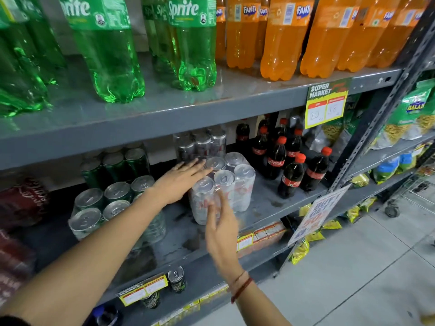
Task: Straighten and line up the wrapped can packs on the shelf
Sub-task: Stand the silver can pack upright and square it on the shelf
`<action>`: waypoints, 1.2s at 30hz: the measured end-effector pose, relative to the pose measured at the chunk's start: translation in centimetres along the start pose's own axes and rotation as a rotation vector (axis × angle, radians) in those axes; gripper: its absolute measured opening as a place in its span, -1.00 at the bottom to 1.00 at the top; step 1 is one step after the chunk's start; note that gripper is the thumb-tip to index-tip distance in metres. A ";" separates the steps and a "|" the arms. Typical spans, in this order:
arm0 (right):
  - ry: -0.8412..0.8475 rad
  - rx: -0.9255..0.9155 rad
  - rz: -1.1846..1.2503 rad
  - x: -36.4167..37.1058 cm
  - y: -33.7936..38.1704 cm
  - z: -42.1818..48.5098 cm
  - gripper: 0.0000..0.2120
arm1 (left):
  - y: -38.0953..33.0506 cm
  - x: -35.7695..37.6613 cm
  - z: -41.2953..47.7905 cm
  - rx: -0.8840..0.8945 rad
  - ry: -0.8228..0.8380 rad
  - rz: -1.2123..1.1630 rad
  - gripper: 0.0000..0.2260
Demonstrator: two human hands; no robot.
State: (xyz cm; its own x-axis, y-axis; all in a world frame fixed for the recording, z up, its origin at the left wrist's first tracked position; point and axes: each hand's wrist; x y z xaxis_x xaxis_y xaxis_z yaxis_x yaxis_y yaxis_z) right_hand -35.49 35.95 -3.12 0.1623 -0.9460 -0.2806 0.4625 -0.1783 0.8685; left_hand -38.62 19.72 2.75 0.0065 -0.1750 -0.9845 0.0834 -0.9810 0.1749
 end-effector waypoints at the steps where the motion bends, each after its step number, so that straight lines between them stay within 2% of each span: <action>1: -0.030 -0.031 0.006 -1.2 -0.4 0.9 -0.57 | 0.0 -0.2 -0.2 -0.036 0.032 -0.037 -0.24; 3: -0.044 -0.140 -0.033 -4.1 -1.5 3.5 -0.54 | -0.4 -0.7 -0.8 -0.109 0.079 -0.240 -0.26; 4: 0.006 -0.215 -0.095 -5.6 -2.2 5.2 -0.49 | -0.8 -1.0 -0.9 -0.126 0.079 -0.368 -0.29; 6: 0.214 -0.355 -0.266 -8.0 -3.6 8.9 -0.27 | -1.7 -1.3 -1.0 -0.137 0.039 -0.525 -0.31; 9: 0.586 -0.437 -0.605 -8.9 -4.9 13.6 0.05 | -3.1 -0.9 -0.7 -0.195 0.064 -0.436 -0.08; 12: 0.789 -0.507 -0.818 -7.9 -6.0 15.6 0.04 | -4.1 0.5 0.0 -0.280 0.058 -0.372 0.06; 18: 0.818 -0.499 -0.821 -7.7 -6.6 16.8 0.00 | -5.4 1.4 1.2 -0.361 -0.070 -0.433 0.06; 28: 0.836 -0.467 -0.722 -8.5 -6.0 16.3 -0.02 | -6.7 1.4 -0.2 -0.360 -0.106 -0.499 -0.06; 36: 0.833 -0.433 -0.681 -10.4 -5.9 13.6 -0.06 | -8.3 1.8 -2.4 -0.353 -0.110 -0.482 -0.05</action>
State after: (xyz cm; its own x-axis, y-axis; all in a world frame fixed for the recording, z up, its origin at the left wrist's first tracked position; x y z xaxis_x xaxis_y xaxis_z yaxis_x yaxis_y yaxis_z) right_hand -51.77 43.10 0.28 0.2142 -0.1901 -0.9581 0.9083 -0.3221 0.2669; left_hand -36.91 27.74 -0.52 -0.2155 0.2561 -0.9423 0.3770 -0.8683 -0.3222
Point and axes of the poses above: each hand's wrist, its own z-axis towards the middle knuckle, its own x-axis out of the palm, y = z × x, and after that the axes turned 11 degrees about -x, right-handed
